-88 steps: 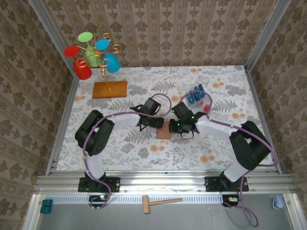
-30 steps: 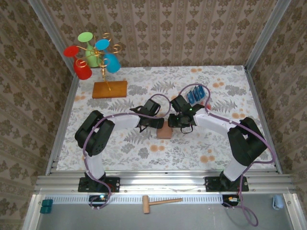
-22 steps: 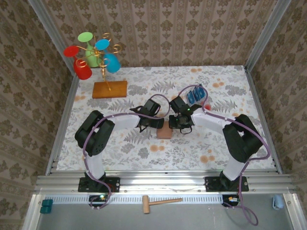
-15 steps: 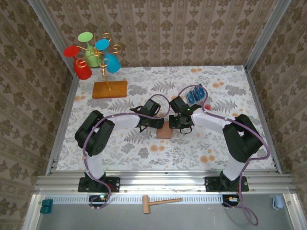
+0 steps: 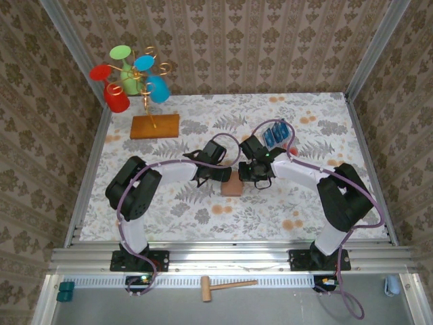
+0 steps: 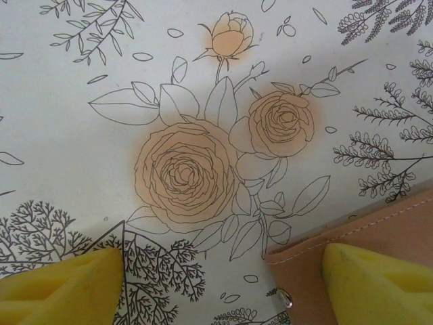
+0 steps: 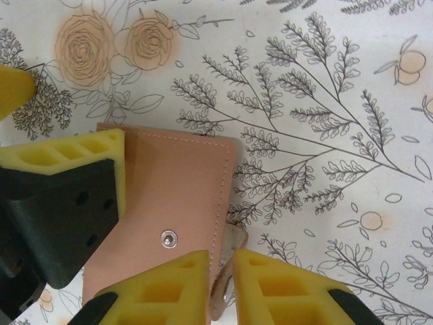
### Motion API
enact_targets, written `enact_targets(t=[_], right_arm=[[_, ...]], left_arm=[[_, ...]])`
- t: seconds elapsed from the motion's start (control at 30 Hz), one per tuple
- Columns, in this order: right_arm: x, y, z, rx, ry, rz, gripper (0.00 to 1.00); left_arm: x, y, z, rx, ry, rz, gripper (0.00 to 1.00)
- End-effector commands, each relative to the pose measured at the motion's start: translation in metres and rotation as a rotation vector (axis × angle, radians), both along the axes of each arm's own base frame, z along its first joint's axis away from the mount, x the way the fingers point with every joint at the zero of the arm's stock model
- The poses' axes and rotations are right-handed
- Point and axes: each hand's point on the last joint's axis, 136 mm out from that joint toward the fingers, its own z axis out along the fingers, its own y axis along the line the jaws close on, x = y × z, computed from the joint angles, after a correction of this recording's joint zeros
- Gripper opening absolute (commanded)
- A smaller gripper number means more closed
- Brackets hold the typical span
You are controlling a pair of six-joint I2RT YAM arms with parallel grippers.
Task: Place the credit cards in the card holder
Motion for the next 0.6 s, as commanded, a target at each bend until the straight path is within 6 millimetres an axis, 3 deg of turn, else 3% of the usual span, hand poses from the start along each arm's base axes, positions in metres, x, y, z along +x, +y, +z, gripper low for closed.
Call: enact_targets(t=[0.0,0.57], right_arm=[[-0.0062,-0.0024,-0.0047,-0.011,0.016,0.005,0.22],[-0.0098,-0.0019,-0.0075,-0.001,0.021,0.010,0.00]], left_arm=[[-0.0211,0.0127,-0.0252,0.070,0.076,-0.009,0.79],[-0.0205,0.0121,-0.0233,0.067,0.073,-0.012,0.78]])
